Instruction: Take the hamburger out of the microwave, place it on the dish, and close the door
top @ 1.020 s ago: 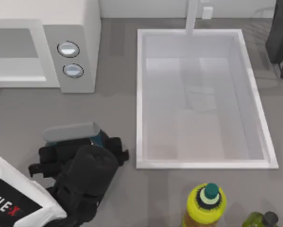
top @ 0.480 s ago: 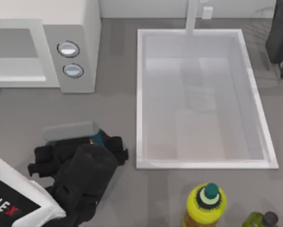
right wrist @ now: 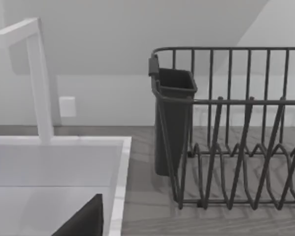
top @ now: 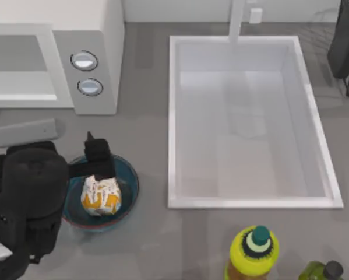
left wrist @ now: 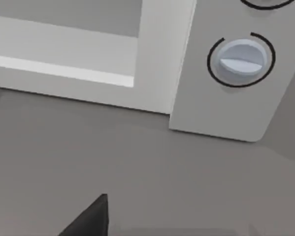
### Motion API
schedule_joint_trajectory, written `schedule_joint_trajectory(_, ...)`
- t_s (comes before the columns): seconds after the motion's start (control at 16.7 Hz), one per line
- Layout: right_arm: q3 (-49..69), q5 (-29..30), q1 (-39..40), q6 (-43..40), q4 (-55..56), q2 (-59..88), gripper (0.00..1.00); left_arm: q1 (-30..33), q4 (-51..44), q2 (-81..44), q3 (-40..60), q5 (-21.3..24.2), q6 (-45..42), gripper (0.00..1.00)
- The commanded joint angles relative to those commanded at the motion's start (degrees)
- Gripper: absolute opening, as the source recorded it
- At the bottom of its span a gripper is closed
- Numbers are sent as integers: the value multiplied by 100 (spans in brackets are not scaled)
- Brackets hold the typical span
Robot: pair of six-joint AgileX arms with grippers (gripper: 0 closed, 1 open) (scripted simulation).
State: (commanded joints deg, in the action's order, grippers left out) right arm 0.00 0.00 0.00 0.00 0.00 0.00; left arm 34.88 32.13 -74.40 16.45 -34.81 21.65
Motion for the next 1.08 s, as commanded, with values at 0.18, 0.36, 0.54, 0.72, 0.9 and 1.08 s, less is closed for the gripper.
schedule_joint_trajectory(0.18, 0, 0, 0, 0, 0, 0, 100, -752, -693, 1804, -355, 751, -467, 100)
schedule_joint_trajectory(0.36, 0, 0, 0, 0, 0, 0, 100, -1550, -1428, 3690, -731, 1547, -962, 100)
schedule_joint_trajectory(0.54, 0, 0, 0, 0, 0, 0, 100, -2306, -2125, 5373, -1088, 2302, -1431, 100)
schedule_joint_trajectory(0.72, 0, 0, 0, 0, 0, 0, 100, -2953, -2721, 6606, -1393, 2947, -1833, 100)
schedule_joint_trajectory(0.9, 0, 0, 0, 0, 0, 0, 100, -3385, -3119, 7294, -1597, 3378, -2101, 100)
schedule_joint_trajectory(1.08, 0, 0, 0, 0, 0, 0, 100, -3488, -3213, 7441, -1646, 3481, -2165, 100)
